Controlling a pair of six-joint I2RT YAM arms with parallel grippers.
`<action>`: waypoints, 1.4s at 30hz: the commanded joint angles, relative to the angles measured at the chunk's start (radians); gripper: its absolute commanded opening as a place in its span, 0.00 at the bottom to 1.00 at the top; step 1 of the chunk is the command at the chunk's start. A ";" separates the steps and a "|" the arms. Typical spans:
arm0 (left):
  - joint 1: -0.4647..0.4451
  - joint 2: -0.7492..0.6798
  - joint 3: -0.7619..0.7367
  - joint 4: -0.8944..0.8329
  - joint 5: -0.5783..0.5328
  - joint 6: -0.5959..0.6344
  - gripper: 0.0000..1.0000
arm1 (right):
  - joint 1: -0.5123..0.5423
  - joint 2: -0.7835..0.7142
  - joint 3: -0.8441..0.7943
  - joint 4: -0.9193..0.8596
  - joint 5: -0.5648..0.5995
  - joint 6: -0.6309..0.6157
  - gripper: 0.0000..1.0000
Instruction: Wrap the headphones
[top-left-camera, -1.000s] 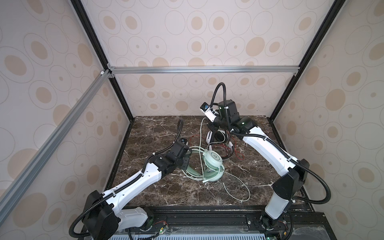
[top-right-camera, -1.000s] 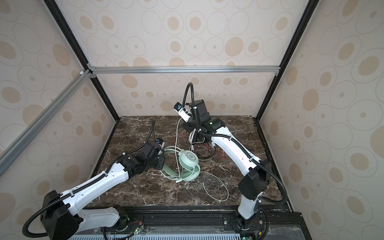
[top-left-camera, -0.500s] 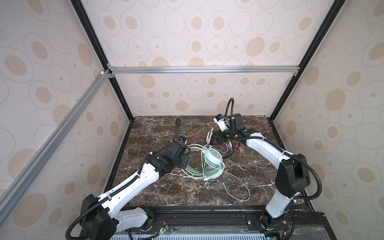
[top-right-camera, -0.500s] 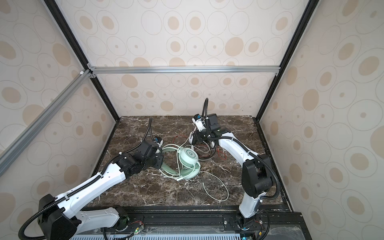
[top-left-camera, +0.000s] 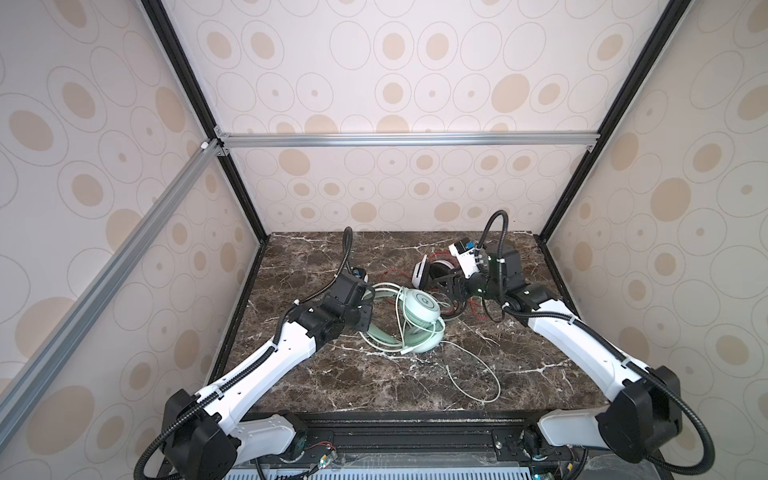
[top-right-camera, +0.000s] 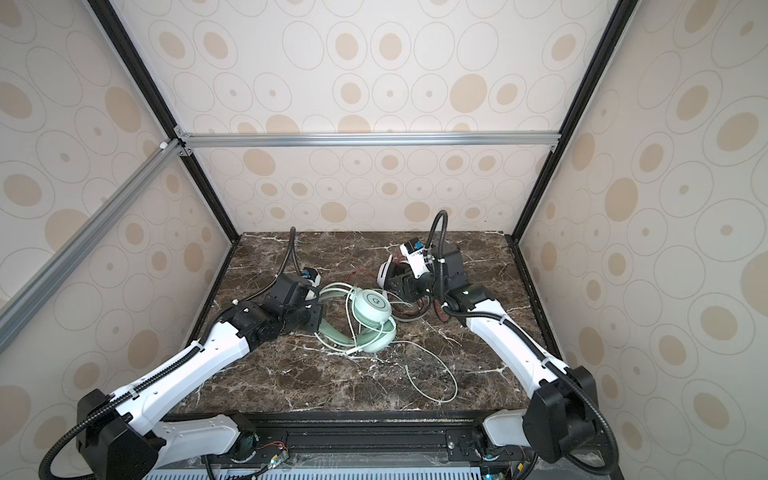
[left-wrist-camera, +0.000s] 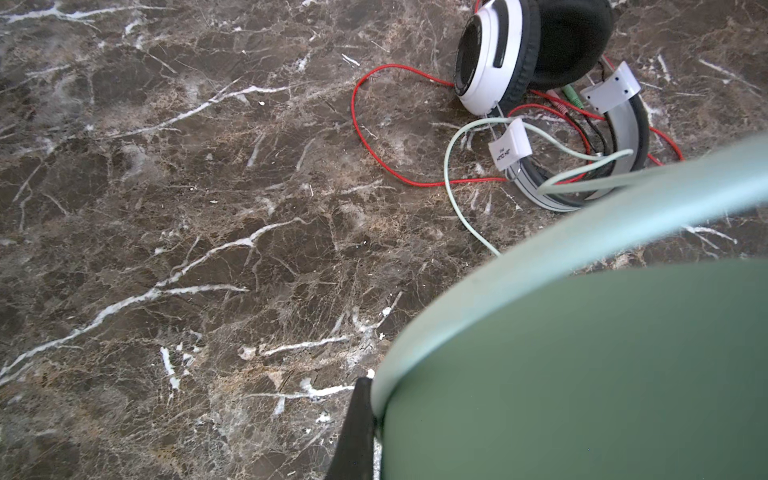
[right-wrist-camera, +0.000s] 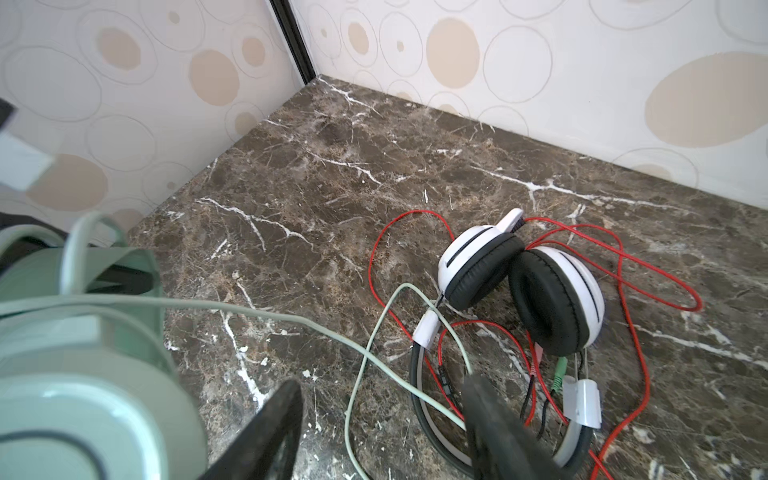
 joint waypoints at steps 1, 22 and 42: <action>0.020 0.003 0.059 0.065 0.053 -0.037 0.00 | -0.004 -0.047 -0.064 0.040 -0.053 0.042 0.63; 0.230 -0.038 0.131 0.062 0.256 -0.201 0.00 | 0.029 0.025 -0.485 0.716 -0.408 0.525 0.55; 0.230 -0.052 0.129 -0.021 0.104 -0.625 0.00 | 0.441 -0.148 -0.406 0.587 0.288 0.188 0.34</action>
